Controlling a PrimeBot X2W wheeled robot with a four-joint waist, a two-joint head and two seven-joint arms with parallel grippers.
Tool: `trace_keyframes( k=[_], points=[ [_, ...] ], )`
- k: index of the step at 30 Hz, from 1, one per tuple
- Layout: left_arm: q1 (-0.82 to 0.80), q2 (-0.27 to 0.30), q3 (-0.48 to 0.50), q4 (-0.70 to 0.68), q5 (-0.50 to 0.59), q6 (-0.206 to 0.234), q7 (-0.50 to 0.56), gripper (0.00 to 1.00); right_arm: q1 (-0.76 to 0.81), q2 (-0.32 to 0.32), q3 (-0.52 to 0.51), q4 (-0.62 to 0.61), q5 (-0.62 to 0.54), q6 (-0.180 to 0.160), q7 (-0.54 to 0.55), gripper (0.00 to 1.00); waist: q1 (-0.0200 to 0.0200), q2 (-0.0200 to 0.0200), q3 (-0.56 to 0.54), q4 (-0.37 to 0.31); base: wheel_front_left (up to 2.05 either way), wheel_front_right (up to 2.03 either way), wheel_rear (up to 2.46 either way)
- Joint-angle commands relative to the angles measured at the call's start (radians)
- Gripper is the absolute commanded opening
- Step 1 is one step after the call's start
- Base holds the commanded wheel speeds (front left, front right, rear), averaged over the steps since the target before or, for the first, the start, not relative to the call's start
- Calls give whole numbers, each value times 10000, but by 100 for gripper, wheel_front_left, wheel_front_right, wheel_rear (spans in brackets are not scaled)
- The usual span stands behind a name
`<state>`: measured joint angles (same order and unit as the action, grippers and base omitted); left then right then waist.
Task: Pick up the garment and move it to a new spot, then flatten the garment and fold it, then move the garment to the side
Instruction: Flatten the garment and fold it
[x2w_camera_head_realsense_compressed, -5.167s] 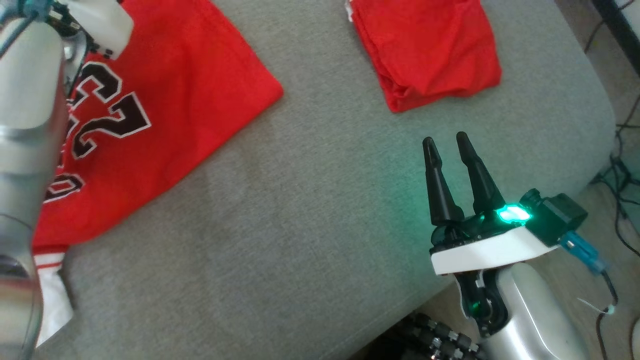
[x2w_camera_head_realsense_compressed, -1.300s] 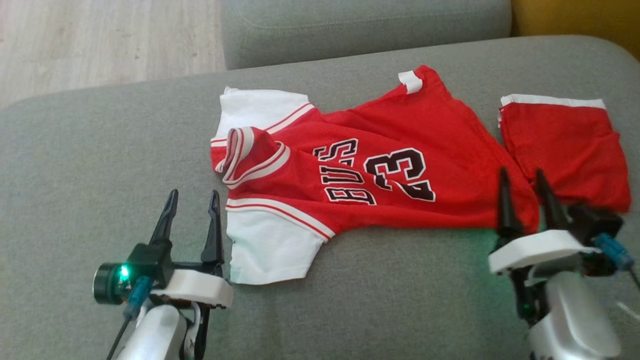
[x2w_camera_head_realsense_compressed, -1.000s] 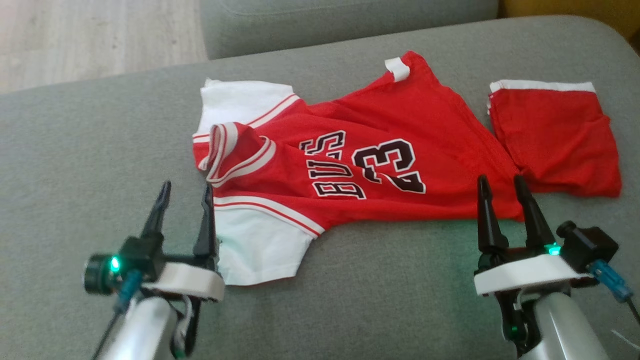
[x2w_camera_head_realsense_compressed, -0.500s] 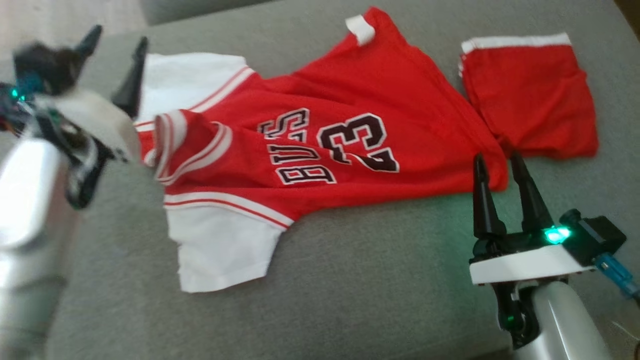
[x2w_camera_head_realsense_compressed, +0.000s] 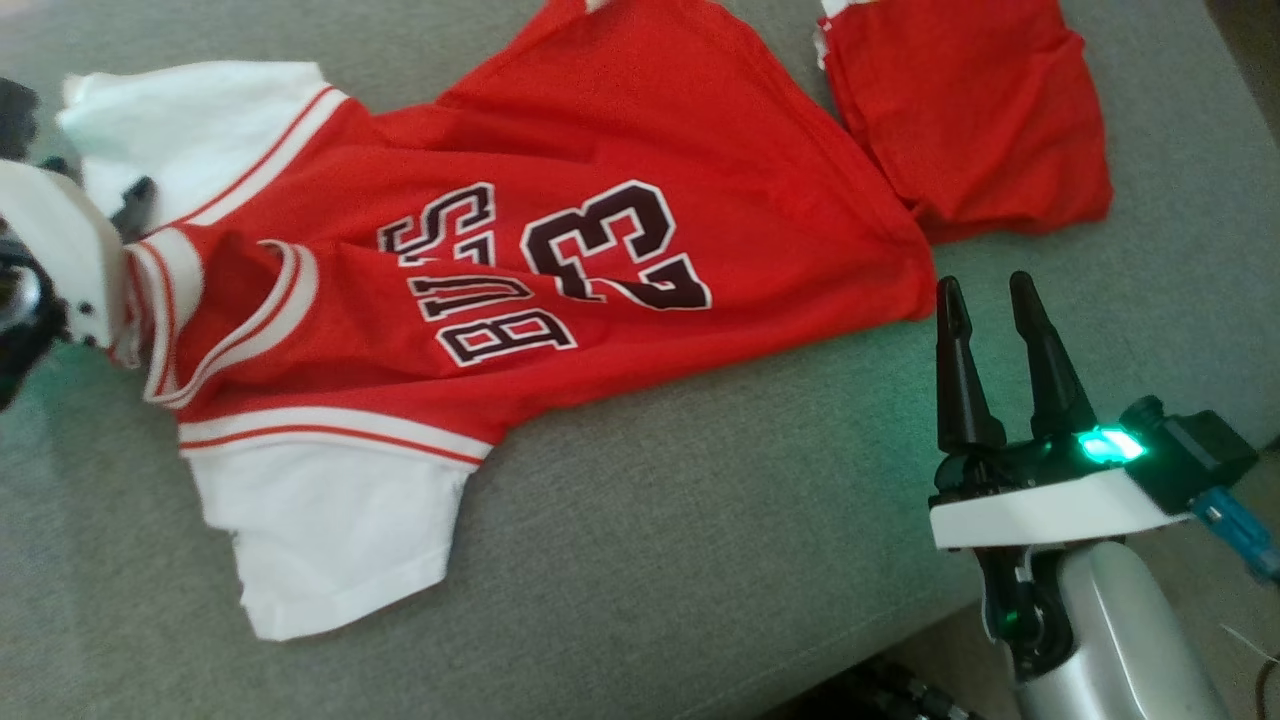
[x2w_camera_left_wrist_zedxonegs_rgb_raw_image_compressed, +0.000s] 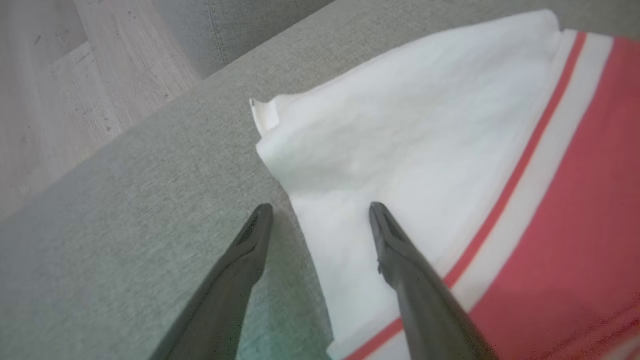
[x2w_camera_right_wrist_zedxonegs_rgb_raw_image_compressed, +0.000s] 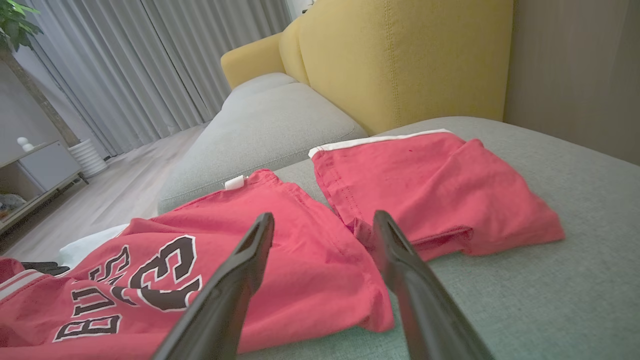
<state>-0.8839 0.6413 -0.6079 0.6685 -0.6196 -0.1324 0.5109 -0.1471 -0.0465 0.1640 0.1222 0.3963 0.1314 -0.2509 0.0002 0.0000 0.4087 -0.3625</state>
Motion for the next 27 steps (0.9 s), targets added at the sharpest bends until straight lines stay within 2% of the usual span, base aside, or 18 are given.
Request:
trace_keyframes(
  k=[1, 6, 7, 8, 9, 11, 14, 20, 27],
  points=[
    [-474, 588, 127, -118, -288, 19, 233, 100, -182, -37, 199, -383, 62, -7, -108, 100, -2, 0, 172, -176, 0, 0, 0],
    [-420, 835, -480, -100, -1131, 19, 849, 100, -216, -37, 151, -402, 82, -7, -108, 100, -2, 0, 194, -235, 0, 0, 0],
    [-420, 883, -562, -123, -1305, 19, 952, 71, -222, -37, 141, -398, 84, -7, -108, 100, -2, 0, 187, -237, 0, 0, 0],
    [-443, 949, -620, -152, -1436, 19, 961, 4, -225, -37, 131, -397, 89, -7, -108, 100, -2, 0, 181, -239, 0, 0, 0],
    [-498, 1022, -634, -155, -1519, 18, 878, 0, -227, -37, 120, -395, 95, -7, -108, 100, -2, 0, 178, -238, 0, 0, 0],
    [-582, 1093, -626, -134, -1528, 18, 712, 0, -229, -37, 108, -393, 101, -7, -108, 100, -2, 0, 178, -233, 0, 0, 0],
    [-990, 1250, -516, 73, -1191, 47, -286, 0, -247, -37, 88, -383, 93, -7, -108, 100, -2, 0, 201, -194, 0, 0, 0],
    [-1988, 1290, -211, 907, -268, 827, -2608, 0, -307, -37, 129, -330, -27, -7, -108, 100, -2, 0, 275, -82, 0, 0, 0],
    [-2954, 1306, -209, 2065, 391, 1269, -3981, 0, -339, -37, 181, -237, -135, -7, -108, 100, -2, 0, 390, -19, 0, 0, 0]
  ],
)
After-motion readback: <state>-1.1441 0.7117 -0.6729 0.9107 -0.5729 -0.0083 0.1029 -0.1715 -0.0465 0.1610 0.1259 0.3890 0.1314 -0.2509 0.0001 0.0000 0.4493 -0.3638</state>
